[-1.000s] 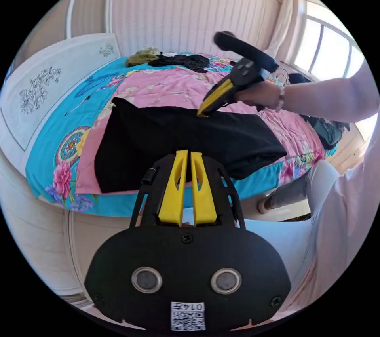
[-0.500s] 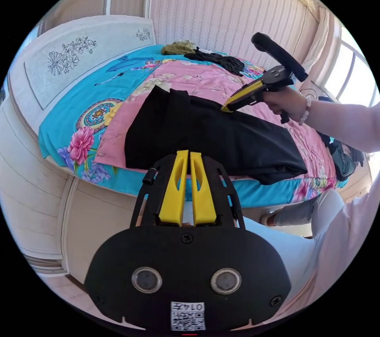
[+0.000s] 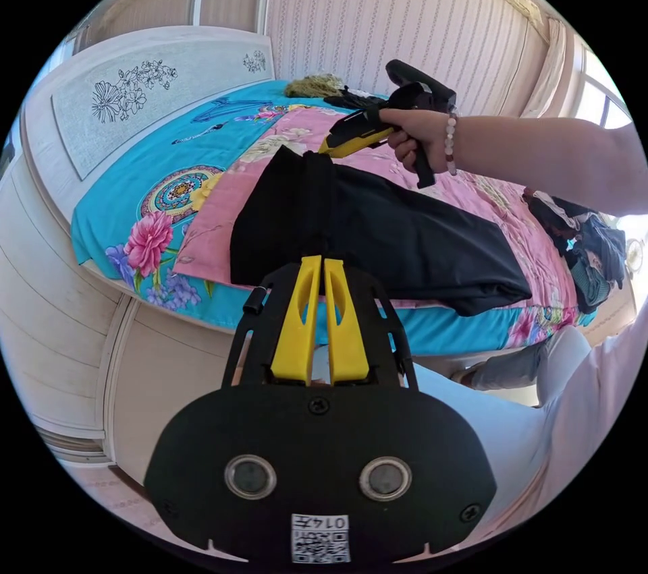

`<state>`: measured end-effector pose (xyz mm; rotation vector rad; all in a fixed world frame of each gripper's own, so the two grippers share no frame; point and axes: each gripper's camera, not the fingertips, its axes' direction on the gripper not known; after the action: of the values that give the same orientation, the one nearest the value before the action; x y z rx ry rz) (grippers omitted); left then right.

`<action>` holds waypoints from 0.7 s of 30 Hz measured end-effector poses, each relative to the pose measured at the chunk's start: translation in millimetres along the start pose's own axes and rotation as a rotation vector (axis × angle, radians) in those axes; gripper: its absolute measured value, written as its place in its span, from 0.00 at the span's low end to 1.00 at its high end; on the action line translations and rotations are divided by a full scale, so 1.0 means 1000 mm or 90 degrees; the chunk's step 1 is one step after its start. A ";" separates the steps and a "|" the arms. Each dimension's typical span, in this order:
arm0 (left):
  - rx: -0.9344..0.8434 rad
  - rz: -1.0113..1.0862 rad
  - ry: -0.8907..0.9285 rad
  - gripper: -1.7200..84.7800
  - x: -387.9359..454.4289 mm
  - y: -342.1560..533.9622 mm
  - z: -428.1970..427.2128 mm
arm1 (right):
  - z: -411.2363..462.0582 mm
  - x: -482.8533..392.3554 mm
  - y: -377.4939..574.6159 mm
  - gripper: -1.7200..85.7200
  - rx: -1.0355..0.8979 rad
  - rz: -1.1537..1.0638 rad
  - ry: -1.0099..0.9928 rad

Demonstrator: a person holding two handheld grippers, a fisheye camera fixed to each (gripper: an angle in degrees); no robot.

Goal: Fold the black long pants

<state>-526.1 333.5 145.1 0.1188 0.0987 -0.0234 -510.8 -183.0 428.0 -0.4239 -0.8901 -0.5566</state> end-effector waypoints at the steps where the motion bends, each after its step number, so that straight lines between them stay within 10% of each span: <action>1: 0.005 -0.010 -0.007 0.01 -0.003 0.000 -0.001 | -0.002 -0.002 -0.003 0.06 0.008 -0.007 -0.012; 13: 0.004 -0.268 -0.079 0.08 -0.082 0.014 -0.002 | -0.002 -0.071 -0.015 0.09 -0.010 -0.212 0.069; 21: 0.045 0.081 0.112 0.02 0.037 -0.018 -0.014 | -0.030 -0.074 0.102 0.02 -0.084 -0.418 0.351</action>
<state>-490.7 317.1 125.3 0.1981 0.2657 0.1103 -467.4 -99.9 338.8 -0.0685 -0.4404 -1.2708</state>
